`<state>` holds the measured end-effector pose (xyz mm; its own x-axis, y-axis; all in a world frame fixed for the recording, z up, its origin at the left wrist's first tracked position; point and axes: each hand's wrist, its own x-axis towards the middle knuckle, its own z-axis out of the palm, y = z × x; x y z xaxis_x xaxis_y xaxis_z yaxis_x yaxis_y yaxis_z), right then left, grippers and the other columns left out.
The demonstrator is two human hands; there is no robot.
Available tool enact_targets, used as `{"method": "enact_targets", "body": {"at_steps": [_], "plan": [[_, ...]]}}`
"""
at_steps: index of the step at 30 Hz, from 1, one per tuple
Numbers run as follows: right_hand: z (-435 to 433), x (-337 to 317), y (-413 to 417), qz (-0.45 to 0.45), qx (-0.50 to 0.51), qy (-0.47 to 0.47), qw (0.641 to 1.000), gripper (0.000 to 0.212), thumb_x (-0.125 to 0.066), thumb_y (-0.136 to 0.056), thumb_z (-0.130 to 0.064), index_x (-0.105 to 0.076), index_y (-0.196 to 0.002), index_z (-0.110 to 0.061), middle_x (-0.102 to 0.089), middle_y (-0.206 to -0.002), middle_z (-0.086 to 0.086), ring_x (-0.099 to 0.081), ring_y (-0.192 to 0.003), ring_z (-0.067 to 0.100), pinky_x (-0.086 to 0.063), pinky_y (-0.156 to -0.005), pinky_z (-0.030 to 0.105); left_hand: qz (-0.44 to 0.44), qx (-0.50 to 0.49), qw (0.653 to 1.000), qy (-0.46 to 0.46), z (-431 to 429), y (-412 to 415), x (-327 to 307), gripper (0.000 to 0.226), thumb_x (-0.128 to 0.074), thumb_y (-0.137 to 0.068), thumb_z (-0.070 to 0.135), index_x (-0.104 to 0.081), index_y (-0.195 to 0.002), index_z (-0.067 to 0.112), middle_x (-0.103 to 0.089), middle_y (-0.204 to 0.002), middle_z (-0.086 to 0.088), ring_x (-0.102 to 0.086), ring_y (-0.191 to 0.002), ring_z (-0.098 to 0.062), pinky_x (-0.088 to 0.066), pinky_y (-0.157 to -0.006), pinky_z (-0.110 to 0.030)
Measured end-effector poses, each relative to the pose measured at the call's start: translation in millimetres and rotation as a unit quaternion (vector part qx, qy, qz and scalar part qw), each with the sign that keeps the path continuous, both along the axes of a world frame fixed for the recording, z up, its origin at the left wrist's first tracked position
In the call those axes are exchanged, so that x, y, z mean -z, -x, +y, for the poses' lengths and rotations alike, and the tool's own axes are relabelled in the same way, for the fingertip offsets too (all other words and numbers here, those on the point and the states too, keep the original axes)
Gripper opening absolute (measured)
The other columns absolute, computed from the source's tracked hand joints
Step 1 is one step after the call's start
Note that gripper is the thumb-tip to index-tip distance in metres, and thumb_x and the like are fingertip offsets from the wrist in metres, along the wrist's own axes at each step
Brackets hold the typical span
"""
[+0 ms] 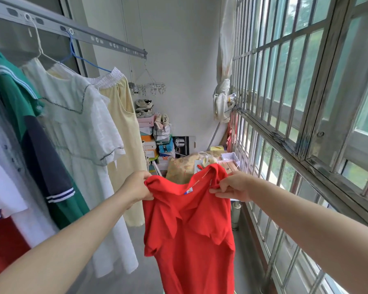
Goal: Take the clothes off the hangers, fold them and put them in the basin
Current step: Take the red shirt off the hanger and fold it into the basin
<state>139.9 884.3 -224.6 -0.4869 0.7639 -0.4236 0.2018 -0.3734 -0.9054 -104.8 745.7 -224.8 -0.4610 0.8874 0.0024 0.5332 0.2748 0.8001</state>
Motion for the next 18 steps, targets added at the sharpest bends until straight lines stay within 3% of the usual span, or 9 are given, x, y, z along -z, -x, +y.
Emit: {"method": "enact_targets", "body": {"at_steps": [2, 4, 7, 10, 12, 14, 16, 18], "plan": [[0.7, 0.8, -3.2, -0.007, -0.016, -0.012, 1.000, 0.028, -0.061, -0.078, 0.019, -0.055, -0.100, 0.002, -0.066, -0.100, 0.018, -0.069, -0.086, 0.023, -0.060, -0.062, 0.028, 0.018, -0.007, 1.000, 0.008, 1.6, 0.1, -2.4, 0.028, -0.062, -0.067, -0.018, -0.065, -0.090, -0.002, -0.063, -0.078, -0.015, -0.068, -0.067, -0.027, -0.060, -0.070, -0.041], [2.6, 3.1, -6.8, -0.044, -0.016, -0.061, 0.997, 0.022, -0.069, -0.078, 0.009, -0.058, -0.095, 0.001, -0.069, -0.090, 0.017, -0.071, -0.078, 0.020, -0.060, -0.064, 0.029, 0.042, 0.002, 0.999, 0.026, 2.8, -3.1, -5.4, 0.019, -0.066, -0.073, -0.012, -0.065, -0.085, 0.003, -0.068, -0.071, -0.014, -0.070, -0.057, -0.023, -0.060, -0.059, -0.035], [6.2, 7.3, -9.9, -0.142, -0.008, -0.203, 0.969, 0.019, -0.077, -0.077, -0.009, -0.059, -0.082, -0.004, -0.059, -0.063, 0.009, -0.059, -0.051, 0.015, -0.055, -0.050, 0.024, 0.104, 0.044, 0.991, 0.078, 1.0, -8.8, -14.8, 0.013, -0.069, -0.076, 0.001, -0.059, -0.070, 0.008, -0.060, -0.046, -0.008, -0.053, -0.033, -0.013, -0.045, -0.039, -0.020], [9.6, 9.6, -12.3, -0.160, -0.020, -0.264, 0.951, 0.023, -0.078, -0.076, -0.020, -0.057, -0.073, -0.010, -0.046, -0.063, 0.005, -0.046, -0.053, 0.015, -0.042, -0.048, 0.023, 0.108, 0.064, 0.984, 0.129, 1.2, -6.7, -24.7, 0.012, -0.071, -0.075, 0.007, -0.060, -0.072, 0.007, -0.048, -0.037, -0.004, -0.037, -0.029, -0.012, -0.032, -0.036, -0.018], [12.1, 11.2, -13.6, -0.132, -0.021, -0.242, 0.961, 0.017, -0.074, -0.080, -0.023, -0.061, -0.079, -0.012, -0.050, -0.073, 0.006, -0.050, -0.062, 0.014, -0.046, -0.054, 0.022, 0.029, 0.041, 0.991, 0.125, 3.2, -3.7, -30.5, 0.009, -0.071, -0.080, 0.005, -0.062, -0.081, 0.004, -0.049, -0.038, -0.003, -0.041, -0.029, -0.009, -0.035, -0.033, -0.017], [12.8, 11.9, -13.2, -0.109, -0.016, -0.217, 0.970, 0.016, -0.070, -0.083, -0.027, -0.064, -0.091, -0.013, -0.054, -0.085, 0.006, -0.053, -0.076, 0.016, -0.049, -0.064, 0.024, -0.109, 0.018, 0.988, 0.112, 3.5, -0.8, -35.6, 0.009, -0.069, -0.083, 0.001, -0.062, -0.088, 0.003, -0.059, -0.047, -0.004, -0.059, -0.040, -0.011, -0.051, -0.040, -0.021], [13.4, 12.1, -13.2, -0.096, -0.004, -0.202, 0.975, 0.018, -0.067, -0.086, -0.026, -0.063, -0.098, -0.012, -0.052, -0.085, 0.006, -0.051, -0.075, 0.015, -0.045, -0.060, 0.022, -0.224, 0.016, 0.970, 0.098, 1.8, 3.0, -38.8, 0.015, -0.063, -0.083, -0.010, -0.059, -0.093, 0.000, -0.067, -0.063, -0.011, -0.070, -0.058, -0.020, -0.060, -0.055, -0.031], [14.2, 12.5, -14.5, -0.093, -0.002, -0.200, 0.975, 0.013, -0.065, -0.088, -0.021, -0.060, -0.093, -0.011, -0.050, -0.077, 0.004, -0.047, -0.064, 0.011, -0.040, -0.051, 0.017, -0.256, 0.037, 0.960, 0.104, 0.6, 6.5, -37.6, 0.031, -0.054, -0.080, -0.024, -0.059, -0.101, -0.002, -0.070, -0.084, -0.018, -0.073, -0.072, -0.023, -0.061, -0.064, -0.031]]}}
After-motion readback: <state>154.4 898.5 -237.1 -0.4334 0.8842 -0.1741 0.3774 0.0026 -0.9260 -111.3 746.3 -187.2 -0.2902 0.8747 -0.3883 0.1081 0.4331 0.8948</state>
